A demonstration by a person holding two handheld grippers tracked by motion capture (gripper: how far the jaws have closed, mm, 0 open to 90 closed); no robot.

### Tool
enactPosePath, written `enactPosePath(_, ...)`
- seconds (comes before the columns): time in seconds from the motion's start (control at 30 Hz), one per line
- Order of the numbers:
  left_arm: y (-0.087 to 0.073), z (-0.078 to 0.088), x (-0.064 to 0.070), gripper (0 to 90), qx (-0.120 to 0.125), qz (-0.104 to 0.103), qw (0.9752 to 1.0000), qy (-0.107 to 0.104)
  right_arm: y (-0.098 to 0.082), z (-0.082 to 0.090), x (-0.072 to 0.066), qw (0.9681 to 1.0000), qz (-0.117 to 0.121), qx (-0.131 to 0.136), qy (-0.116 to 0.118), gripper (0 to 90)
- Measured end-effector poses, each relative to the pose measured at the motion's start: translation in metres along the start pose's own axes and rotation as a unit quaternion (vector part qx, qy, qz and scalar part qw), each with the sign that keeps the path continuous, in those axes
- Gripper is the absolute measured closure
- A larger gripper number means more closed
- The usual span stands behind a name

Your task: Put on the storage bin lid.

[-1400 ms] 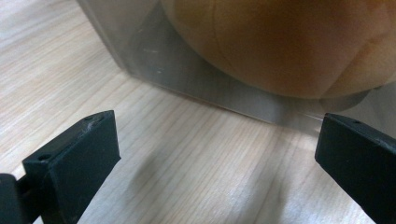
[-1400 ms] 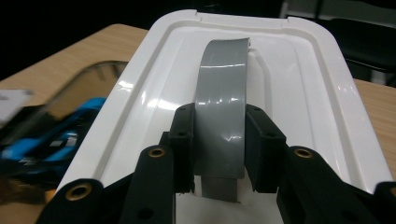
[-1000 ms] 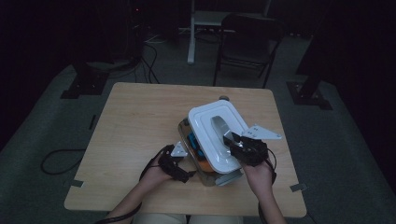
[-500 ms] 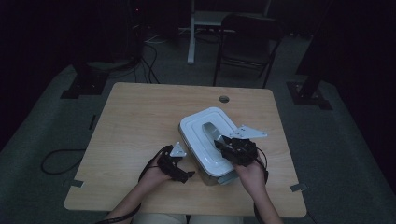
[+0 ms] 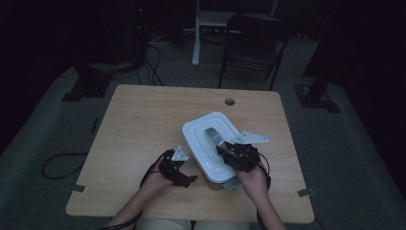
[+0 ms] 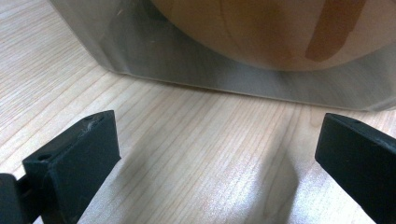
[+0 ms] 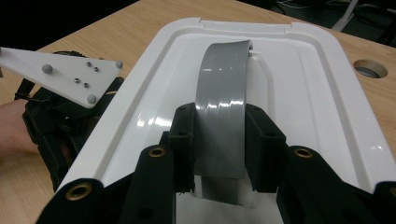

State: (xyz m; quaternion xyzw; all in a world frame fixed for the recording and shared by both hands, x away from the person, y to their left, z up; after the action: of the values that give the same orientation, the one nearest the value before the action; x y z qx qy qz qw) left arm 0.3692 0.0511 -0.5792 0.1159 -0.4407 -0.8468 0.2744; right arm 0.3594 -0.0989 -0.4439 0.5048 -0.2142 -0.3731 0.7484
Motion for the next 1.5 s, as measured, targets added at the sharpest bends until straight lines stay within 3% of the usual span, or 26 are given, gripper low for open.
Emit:
enactPosePath(0.17,0.000,0.000,0.001,0.4,0.000,0.001,1.0000,0.000,0.000,-0.002,-0.001,1.0000,0.002,0.001,-0.009,67.4)
enactPosePath(0.27,-0.002,0.000,0.000,0.4,-0.001,0.001,1.0000,-0.001,-0.002,0.000,-0.001,1.0000,-0.004,0.004,-0.004,67.5)
enactPosePath(0.33,-0.003,0.000,0.000,0.4,-0.001,0.002,1.0000,-0.001,-0.005,0.001,-0.003,0.9999,-0.005,-0.010,-0.001,67.5)
enactPosePath(0.57,-0.001,0.002,-0.002,0.4,0.003,0.006,1.0000,0.002,-0.007,0.001,-0.002,0.9999,-0.009,0.001,0.007,66.5)
enactPosePath(0.67,-0.001,0.003,-0.004,0.4,0.001,0.006,1.0000,0.005,-0.010,-0.001,0.000,0.9999,-0.011,-0.009,0.007,54.7)
enactPosePath(0.83,0.001,0.004,-0.005,0.4,0.005,0.009,0.9999,0.005,-0.002,0.008,0.002,0.9998,-0.014,0.012,0.010,39.7)
enactPosePath(1.0,0.001,0.004,-0.005,0.4,0.006,0.009,0.9999,0.006,0.009,0.021,0.018,0.9989,-0.025,0.039,-0.006,29.5)
enactPosePath(1.13,0.003,0.004,-0.005,0.4,0.008,0.012,0.9999,0.006,0.011,0.028,0.037,0.9977,-0.030,0.049,-0.037,19.2)
enactPosePath(1.2,0.004,0.004,-0.005,0.4,0.009,0.014,0.9998,0.005,0.009,0.030,0.045,0.9975,-0.035,0.047,-0.040,12.1)
enactPosePath(1.33,0.005,0.004,-0.005,0.4,0.010,0.016,0.9998,0.003,0.006,0.032,0.062,0.9962,-0.037,0.056,-0.056,13.5)
enactPosePath(1.43,0.006,0.004,-0.004,0.4,0.010,0.014,0.9998,0.002,0.001,0.033,0.079,0.9937,-0.034,0.065,-0.085,13.3)
enactPosePath(1.5,0.007,0.005,-0.004,0.4,0.011,0.013,0.9999,0.002,-0.003,0.032,0.089,0.9928,-0.043,0.070,-0.087,13.0)
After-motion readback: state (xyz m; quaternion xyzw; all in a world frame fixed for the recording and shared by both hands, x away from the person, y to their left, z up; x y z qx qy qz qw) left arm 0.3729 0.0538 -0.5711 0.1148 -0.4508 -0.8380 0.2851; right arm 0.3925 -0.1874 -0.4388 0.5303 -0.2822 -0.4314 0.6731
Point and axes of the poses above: each handheld gripper's, and its own axes: z roughly backward along the jaws, y roughly out of its top, x roughly to its right, the point moved 9 cm from there along -z, roughly forward along the jaws, and after that the axes turned 10 degrees about x, right-handed, at the moved point
